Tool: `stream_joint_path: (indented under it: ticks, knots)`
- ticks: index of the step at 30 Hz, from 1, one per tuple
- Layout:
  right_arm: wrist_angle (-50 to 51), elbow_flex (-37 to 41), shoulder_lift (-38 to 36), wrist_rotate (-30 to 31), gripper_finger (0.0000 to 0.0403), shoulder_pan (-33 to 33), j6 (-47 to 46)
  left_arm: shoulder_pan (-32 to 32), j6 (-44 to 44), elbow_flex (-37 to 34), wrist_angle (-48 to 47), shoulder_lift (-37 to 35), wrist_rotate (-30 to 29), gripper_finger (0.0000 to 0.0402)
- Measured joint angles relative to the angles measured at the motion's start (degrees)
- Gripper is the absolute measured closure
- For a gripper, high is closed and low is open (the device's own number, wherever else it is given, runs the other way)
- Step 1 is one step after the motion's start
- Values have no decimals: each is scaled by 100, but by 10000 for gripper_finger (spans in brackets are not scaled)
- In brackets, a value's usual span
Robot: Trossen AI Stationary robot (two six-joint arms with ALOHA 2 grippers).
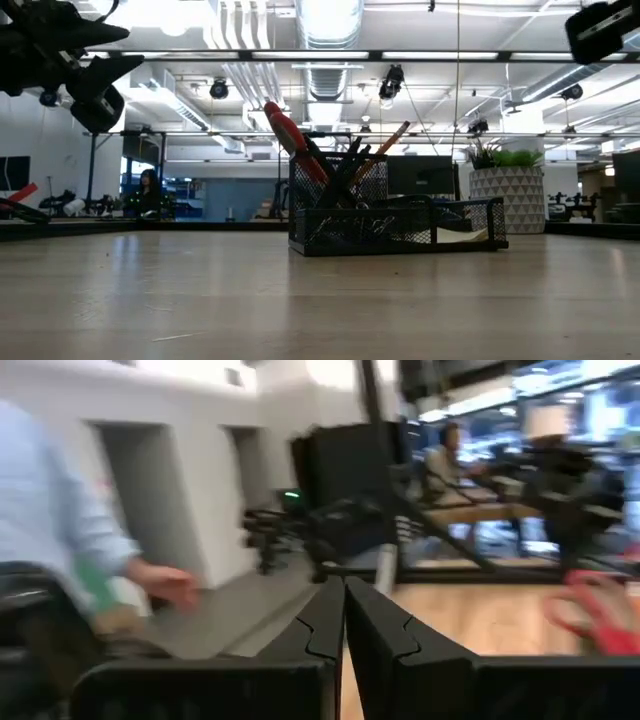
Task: Pick and place office supplies into organizer
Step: Return to Home Position
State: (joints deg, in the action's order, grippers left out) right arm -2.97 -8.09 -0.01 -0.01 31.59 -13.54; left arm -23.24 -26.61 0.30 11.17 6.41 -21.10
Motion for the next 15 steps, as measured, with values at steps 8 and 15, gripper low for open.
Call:
stream_joint_path:
  ticks: [8,15]
  knots:
    - [-1175,415,77,-1151,394,-1497,-489,0,2,0,32,153,2,278]
    - [-1868,751,483,-1619,394,-2559,-647,0,4,-2,32,261,2,278]
